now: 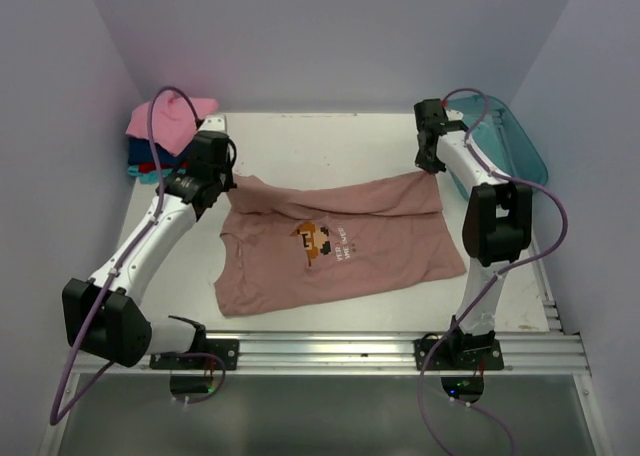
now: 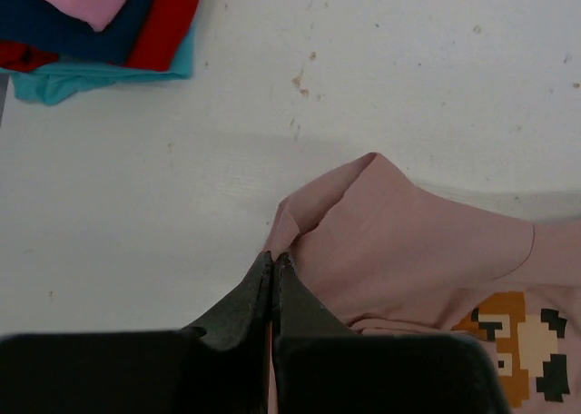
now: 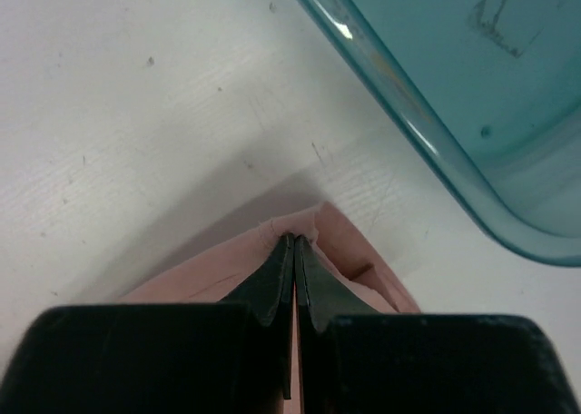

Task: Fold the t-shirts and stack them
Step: Grap the side of the flattened tshirt furthest away from the robot with both arms, then fold the other side of the tshirt into a rectangle

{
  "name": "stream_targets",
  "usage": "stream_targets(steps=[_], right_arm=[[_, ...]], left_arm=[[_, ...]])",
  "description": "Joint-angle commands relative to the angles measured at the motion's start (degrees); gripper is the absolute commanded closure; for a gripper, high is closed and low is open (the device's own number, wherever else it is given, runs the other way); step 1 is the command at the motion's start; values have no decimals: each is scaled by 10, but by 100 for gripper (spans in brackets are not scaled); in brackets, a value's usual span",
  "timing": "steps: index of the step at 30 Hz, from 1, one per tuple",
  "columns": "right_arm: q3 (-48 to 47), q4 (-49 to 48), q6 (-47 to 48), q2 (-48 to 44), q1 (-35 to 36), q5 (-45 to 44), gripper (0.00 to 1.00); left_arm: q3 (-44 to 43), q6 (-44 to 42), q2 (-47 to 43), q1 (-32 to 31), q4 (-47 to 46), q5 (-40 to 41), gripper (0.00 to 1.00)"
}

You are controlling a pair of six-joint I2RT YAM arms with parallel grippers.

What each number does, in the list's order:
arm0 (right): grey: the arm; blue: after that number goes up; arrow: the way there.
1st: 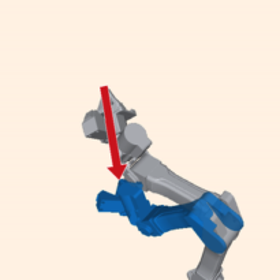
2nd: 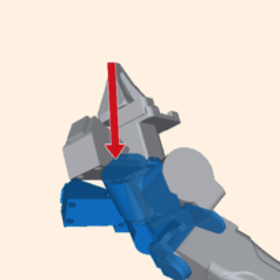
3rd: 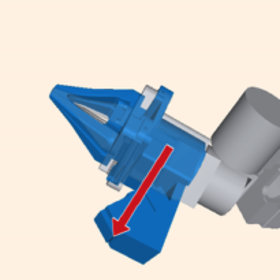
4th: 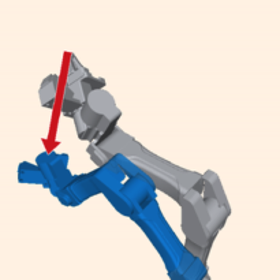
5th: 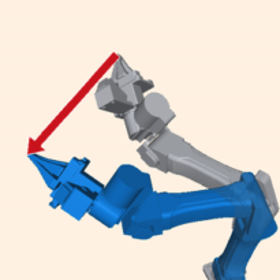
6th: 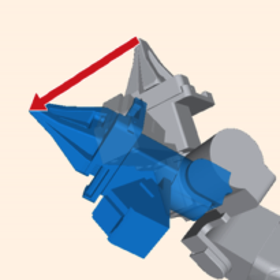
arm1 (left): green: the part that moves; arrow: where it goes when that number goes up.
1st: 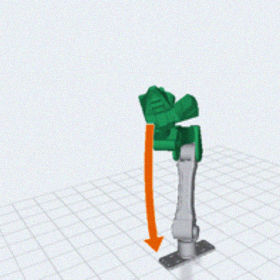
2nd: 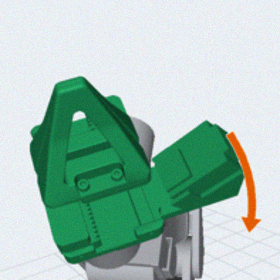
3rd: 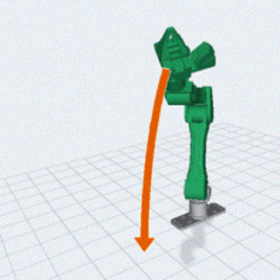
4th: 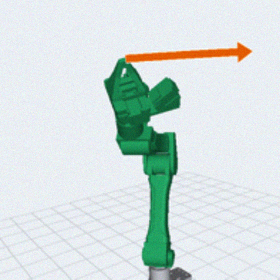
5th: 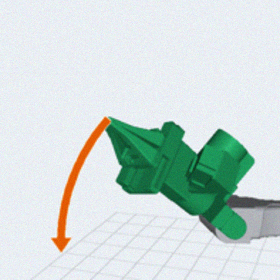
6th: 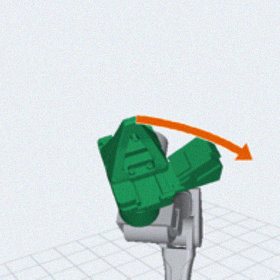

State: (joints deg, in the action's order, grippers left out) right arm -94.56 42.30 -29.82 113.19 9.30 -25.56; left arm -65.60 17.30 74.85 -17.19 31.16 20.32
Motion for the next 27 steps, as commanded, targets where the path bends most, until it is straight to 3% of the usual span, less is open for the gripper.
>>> stream_targets(steps=[1, 14, 19, 22, 27], right_arm=[[-61, 5, 23, 29, -15, -11, 100], [-243, -53, 50, 151, -39, 53, 100], [-314, -44, 64, 197, -39, 69, 100], [-298, -41, 74, 194, -40, 61, 100], [-217, -65, 80, 144, -44, 53, 100]], left_arm=[[-36, -18, 20, 22, -73, 53, 100], [-86, -71, 157, 52, -227, 18, 100], [-138, -76, 217, 66, -215, 10, 100], [-153, -72, 228, 67, -196, 4, 100], [-117, -37, 165, 67, -164, -24, 100]])
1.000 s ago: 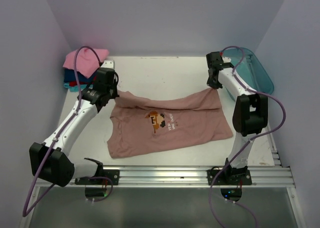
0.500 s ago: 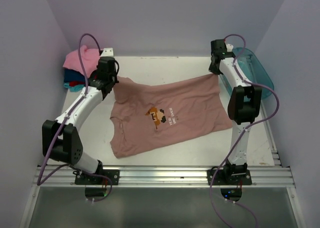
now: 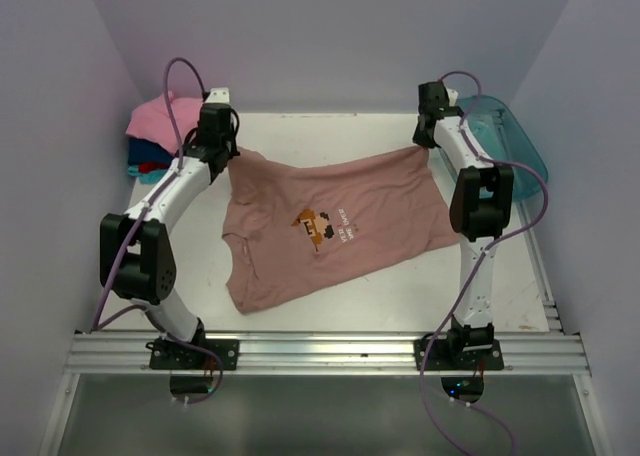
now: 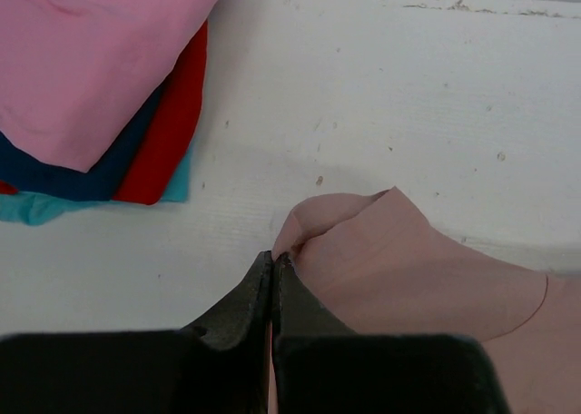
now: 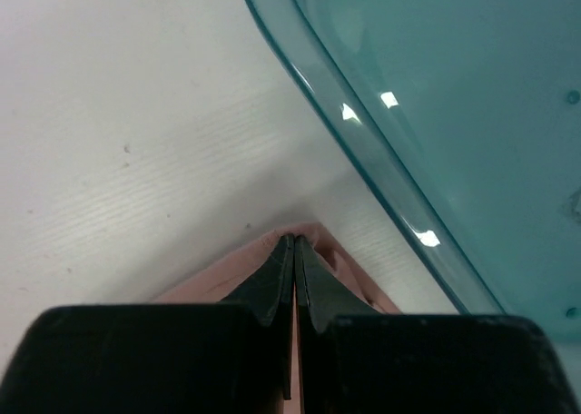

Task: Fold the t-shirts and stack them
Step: Fold the other side of the tshirt into a rectangle

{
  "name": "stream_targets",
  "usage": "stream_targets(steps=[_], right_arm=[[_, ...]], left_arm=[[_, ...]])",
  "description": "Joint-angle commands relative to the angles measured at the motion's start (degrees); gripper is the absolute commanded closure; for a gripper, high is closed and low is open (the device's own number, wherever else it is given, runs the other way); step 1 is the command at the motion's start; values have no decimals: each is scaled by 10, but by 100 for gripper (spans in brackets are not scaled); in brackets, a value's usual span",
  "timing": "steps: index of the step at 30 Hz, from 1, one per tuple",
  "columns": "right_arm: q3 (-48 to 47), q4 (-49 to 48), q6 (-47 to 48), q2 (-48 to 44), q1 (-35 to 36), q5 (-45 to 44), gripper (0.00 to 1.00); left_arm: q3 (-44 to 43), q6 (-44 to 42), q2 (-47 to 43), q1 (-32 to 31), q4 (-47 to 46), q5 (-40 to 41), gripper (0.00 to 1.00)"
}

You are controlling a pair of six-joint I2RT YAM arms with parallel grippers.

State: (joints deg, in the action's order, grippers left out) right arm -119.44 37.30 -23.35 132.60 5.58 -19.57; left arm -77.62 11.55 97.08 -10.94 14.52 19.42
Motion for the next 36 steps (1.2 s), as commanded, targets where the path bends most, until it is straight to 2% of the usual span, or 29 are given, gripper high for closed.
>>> stream_targets(steps=[1, 10, 14, 20, 36], right_arm=[[62, -18, 16, -60, -7, -10, 100], [205, -42, 16, -131, -12, -38, 100], [230, -42, 6, -148, -12, -39, 100], [278, -51, 2, -187, -12, -47, 100], [336, -21, -11, -223, -12, -66, 100]], left_arm=[[13, 29, -72, 4, 9, -18, 100], [160, 87, -242, -8, 121, -59, 100], [198, 119, -299, -43, 167, -77, 100], [207, 153, -329, -103, 220, -58, 100], [228, 192, -383, -109, 306, -59, 100]])
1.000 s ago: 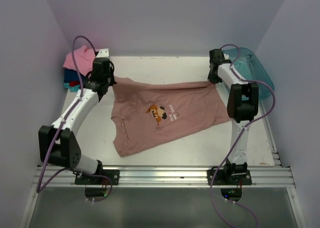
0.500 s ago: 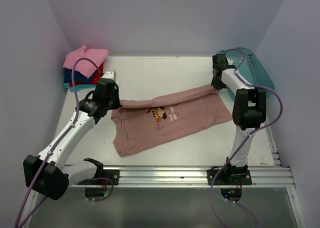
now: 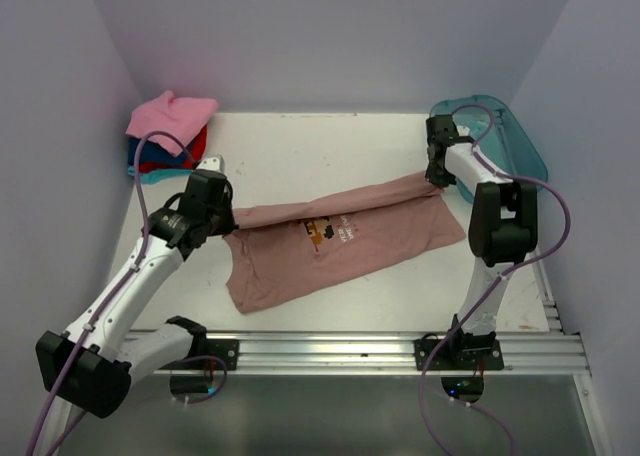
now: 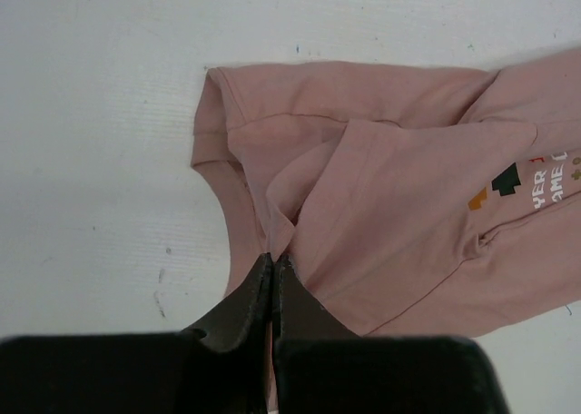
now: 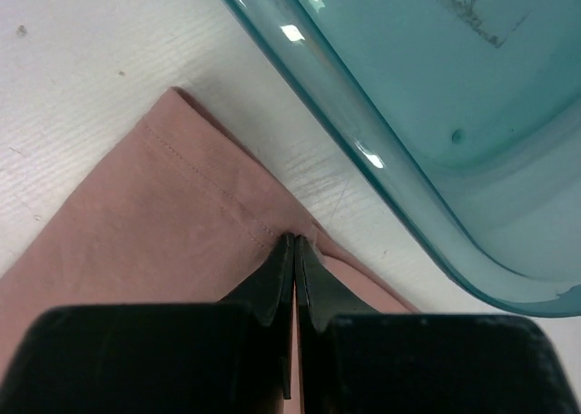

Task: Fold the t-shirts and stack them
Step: Fold the other side of the tshirt into a rectangle

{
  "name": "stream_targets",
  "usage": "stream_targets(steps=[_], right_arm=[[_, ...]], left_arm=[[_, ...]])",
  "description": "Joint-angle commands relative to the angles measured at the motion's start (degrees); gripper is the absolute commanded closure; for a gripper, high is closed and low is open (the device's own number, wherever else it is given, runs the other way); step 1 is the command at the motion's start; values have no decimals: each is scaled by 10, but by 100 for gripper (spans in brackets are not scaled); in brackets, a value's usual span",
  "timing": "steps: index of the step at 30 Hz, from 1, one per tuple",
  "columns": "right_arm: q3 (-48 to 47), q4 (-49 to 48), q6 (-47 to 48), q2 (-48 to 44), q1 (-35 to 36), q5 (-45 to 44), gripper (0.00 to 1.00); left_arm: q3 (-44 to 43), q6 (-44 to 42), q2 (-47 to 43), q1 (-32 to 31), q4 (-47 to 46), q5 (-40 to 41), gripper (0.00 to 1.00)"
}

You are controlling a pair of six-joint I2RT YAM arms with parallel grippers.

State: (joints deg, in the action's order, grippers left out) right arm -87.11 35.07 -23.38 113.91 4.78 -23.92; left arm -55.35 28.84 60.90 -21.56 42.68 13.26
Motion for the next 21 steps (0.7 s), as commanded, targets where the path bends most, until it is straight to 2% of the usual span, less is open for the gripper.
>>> stream_targets(steps=[1, 10, 11, 12, 14, 15, 17, 18, 20, 21], right_arm=[[14, 1, -11, -37, -4, -23, 100], [40, 1, -14, -50, -4, -17, 100], [40, 3, -14, -50, -3, -14, 90], [40, 3, -12, -52, -3, -10, 77], [41, 7, -15, -56, -2, -8, 60], [43, 9, -17, -62, -2, -6, 44], [46, 11, -18, -74, -1, 2, 36], [51, 9, -19, -79, 1, 4, 32], [56, 1, -19, -97, 4, 10, 29], [55, 1, -22, -100, 5, 10, 29]], left_arm=[[10, 21, -26, -3, 31, -2, 100], [67, 55, -54, -9, 43, -53, 100], [71, 58, -55, -9, 44, -58, 100], [74, 63, -57, -10, 46, -60, 96], [81, 69, -70, -13, 50, -65, 83], [81, 75, -75, -13, 51, -65, 60], [75, 82, -90, -14, 62, -52, 32], [71, 86, -96, -14, 65, -46, 12], [60, 89, -103, -14, 65, -32, 4], [53, 88, -103, -14, 55, -29, 3]])
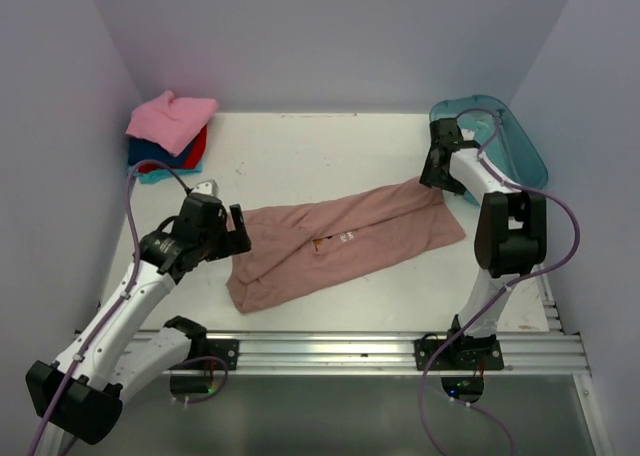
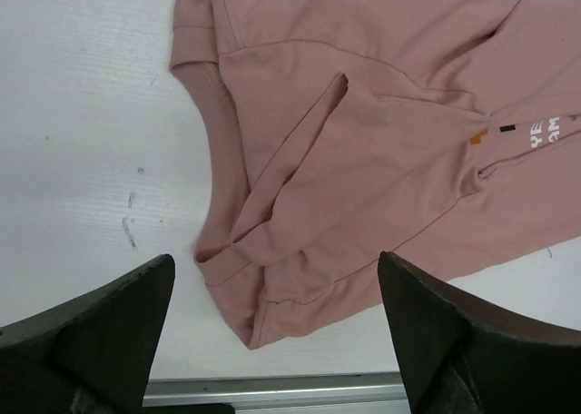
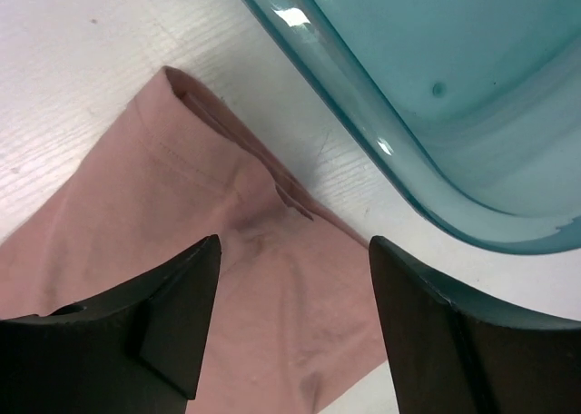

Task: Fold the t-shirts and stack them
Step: Fold the other side of the tshirt into a rectangle, then rotate the tshirt 90 degrees

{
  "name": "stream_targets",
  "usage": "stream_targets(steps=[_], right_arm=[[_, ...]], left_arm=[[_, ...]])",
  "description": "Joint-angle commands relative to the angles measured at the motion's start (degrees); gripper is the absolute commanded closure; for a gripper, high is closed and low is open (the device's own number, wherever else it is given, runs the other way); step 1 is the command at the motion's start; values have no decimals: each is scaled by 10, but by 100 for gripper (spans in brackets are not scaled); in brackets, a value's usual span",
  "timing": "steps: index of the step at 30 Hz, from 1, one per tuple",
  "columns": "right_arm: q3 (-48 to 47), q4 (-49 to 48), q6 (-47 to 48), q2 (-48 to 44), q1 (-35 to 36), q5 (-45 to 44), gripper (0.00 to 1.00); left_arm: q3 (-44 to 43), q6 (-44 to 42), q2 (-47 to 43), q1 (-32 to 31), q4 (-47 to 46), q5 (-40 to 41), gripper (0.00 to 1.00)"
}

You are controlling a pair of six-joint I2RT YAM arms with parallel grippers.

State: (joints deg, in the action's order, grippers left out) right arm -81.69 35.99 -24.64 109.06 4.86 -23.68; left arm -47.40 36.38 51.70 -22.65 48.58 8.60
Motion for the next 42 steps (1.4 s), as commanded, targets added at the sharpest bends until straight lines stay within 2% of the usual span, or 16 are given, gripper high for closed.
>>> stream_targets(steps=[1, 4, 5, 7, 8, 9, 10, 11, 13, 14, 16, 27, 32, 38, 42], right_arm=[[0, -11, -10, -56, 6, 10, 30], [-10, -19, -7, -46, 8, 27, 34], [-21, -19, -6, -40, 10, 33, 38], [-29, -27, -2, -25, 11, 54, 53], [-38, -29, -2, -8, 11, 62, 80], [-45, -29, 0, 3, 11, 69, 94], [-48, -29, -2, 10, 12, 82, 100], [-51, -32, -2, 21, 12, 86, 100], [-48, -37, -2, 27, 12, 102, 100], [-41, -40, -2, 27, 13, 104, 100], [-30, -50, -4, 25, 13, 108, 100], [35, -68, -10, 34, 22, 116, 100], [69, -68, -9, 36, 37, 116, 100], [130, -56, -2, 18, 73, 102, 100], [190, -44, -7, -39, 112, 100, 100]], left_arm=[[-29, 12, -8, -3, -9, 21, 3], [-27, 5, 9, -3, -51, 27, 3], [-24, 3, 16, -3, -66, 29, 6], [-11, -5, 44, -3, -118, 36, 11], [-7, -7, 58, -3, -135, 36, 21], [2, -10, 83, -3, -169, 36, 26], [6, -11, 96, -3, -185, 38, 34], [8, -12, 111, -3, -196, 36, 53], [13, -10, 150, -3, -226, 41, 75], [16, -10, 161, -3, -233, 41, 90], [24, -8, 183, -3, -252, 41, 100], [104, 23, 250, -3, -320, 48, 100], [103, 46, 300, -3, -341, 53, 100], [42, 46, 378, 2, -351, 72, 100], [-72, 26, 456, 42, -336, 86, 100]])
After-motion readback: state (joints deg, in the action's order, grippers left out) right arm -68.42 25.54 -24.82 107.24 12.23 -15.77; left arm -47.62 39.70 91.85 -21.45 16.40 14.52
